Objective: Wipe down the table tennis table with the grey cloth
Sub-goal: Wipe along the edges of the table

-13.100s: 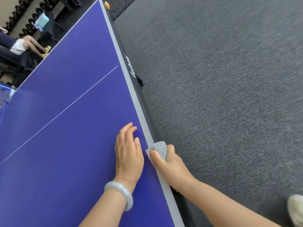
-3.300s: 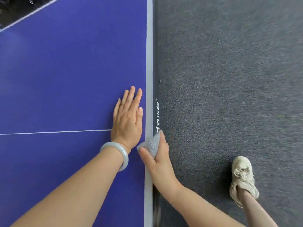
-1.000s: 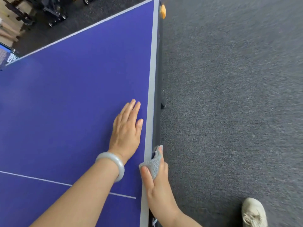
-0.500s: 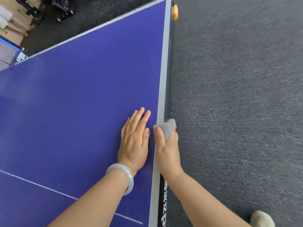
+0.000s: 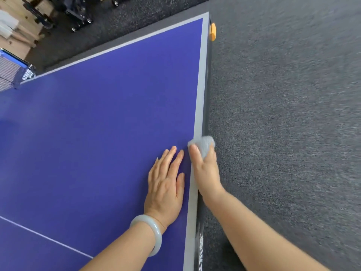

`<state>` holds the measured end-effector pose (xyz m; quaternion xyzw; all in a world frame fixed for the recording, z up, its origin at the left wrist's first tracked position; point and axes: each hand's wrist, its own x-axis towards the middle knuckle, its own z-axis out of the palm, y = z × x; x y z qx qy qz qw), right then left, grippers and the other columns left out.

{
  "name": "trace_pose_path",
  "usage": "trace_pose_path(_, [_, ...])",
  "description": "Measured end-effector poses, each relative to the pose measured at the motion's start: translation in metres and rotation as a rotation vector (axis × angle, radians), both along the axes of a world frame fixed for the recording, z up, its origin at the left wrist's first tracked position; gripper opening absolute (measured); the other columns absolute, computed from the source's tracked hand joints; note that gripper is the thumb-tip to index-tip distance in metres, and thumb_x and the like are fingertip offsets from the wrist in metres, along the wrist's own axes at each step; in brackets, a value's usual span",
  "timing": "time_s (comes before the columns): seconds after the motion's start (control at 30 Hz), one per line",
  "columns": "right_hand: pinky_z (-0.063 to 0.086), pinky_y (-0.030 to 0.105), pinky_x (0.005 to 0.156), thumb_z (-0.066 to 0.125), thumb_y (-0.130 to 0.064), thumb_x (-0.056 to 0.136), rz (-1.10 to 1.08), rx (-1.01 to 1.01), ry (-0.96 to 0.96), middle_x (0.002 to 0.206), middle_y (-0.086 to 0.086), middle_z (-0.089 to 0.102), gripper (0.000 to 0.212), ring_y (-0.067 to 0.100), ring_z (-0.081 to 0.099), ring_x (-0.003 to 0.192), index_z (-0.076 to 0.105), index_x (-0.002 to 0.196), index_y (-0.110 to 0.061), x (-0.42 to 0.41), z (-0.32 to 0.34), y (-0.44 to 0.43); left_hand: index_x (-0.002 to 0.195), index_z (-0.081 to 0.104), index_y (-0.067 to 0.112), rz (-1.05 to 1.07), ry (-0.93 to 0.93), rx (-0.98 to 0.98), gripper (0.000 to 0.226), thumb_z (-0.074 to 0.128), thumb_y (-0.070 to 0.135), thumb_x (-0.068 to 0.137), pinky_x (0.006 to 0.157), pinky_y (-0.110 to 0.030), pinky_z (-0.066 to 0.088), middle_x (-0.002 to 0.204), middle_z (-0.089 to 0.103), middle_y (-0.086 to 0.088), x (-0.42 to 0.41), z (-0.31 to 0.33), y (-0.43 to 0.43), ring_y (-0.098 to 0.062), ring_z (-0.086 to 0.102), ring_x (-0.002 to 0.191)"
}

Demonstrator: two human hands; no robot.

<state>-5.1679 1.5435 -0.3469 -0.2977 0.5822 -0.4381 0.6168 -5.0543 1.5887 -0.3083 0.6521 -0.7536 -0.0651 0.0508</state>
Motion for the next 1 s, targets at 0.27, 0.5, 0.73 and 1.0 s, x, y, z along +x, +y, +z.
trace_pose_path(0.27, [0.027, 0.012, 0.108, 0.054, -0.054, 0.093, 0.033, 0.05, -0.008, 0.15, 0.001, 0.039, 0.077, 0.003, 0.035, 0.134, 0.025, 0.155, -0.018, 0.003, 0.006, 0.042, 0.152, 0.036, 0.019, 0.005, -0.02, 0.013, 0.053, 0.029, 0.026, 0.1, 0.119, -0.044, 0.02, 0.161, 0.028, 0.0, -0.004, 0.003, -0.002, -0.018, 0.022, 0.15])
trace_pose_path(0.5, [0.03, 0.039, 0.116, 0.054, -0.052, 0.096, 0.033, 0.041, 0.041, 0.15, 0.007, 0.042, 0.073, 0.021, 0.041, 0.138, 0.025, 0.155, -0.022, -0.015, 0.011, -0.073, 0.154, 0.032, 0.019, -0.007, -0.093, 0.047, 0.054, 0.026, 0.03, 0.101, 0.118, -0.045, 0.022, 0.162, 0.025, -0.002, -0.004, 0.004, -0.001, -0.02, 0.022, 0.15])
trace_pose_path(0.73, [0.031, 0.041, 0.116, 0.05, -0.048, 0.098, 0.075, 0.036, 0.057, 0.15, 0.008, 0.041, 0.069, 0.022, 0.042, 0.137, 0.025, 0.155, -0.019, -0.016, 0.013, -0.074, 0.148, 0.043, 0.019, -0.049, -0.037, 0.066, 0.051, 0.035, 0.03, 0.098, 0.113, -0.041, 0.028, 0.154, 0.037, 0.0, -0.001, 0.016, -0.006, -0.02, 0.035, 0.143])
trace_pose_path(1.0, [0.031, 0.024, 0.109, 0.051, -0.039, 0.099, 0.08, 0.025, 0.053, 0.147, 0.01, 0.038, 0.063, 0.018, 0.038, 0.135, 0.029, 0.152, -0.011, -0.017, 0.01, -0.072, 0.136, 0.054, 0.004, -0.025, 0.087, -0.054, 0.038, 0.053, 0.009, 0.098, 0.114, -0.042, 0.035, 0.145, 0.048, -0.01, -0.01, 0.031, -0.14, -0.025, 0.044, 0.135])
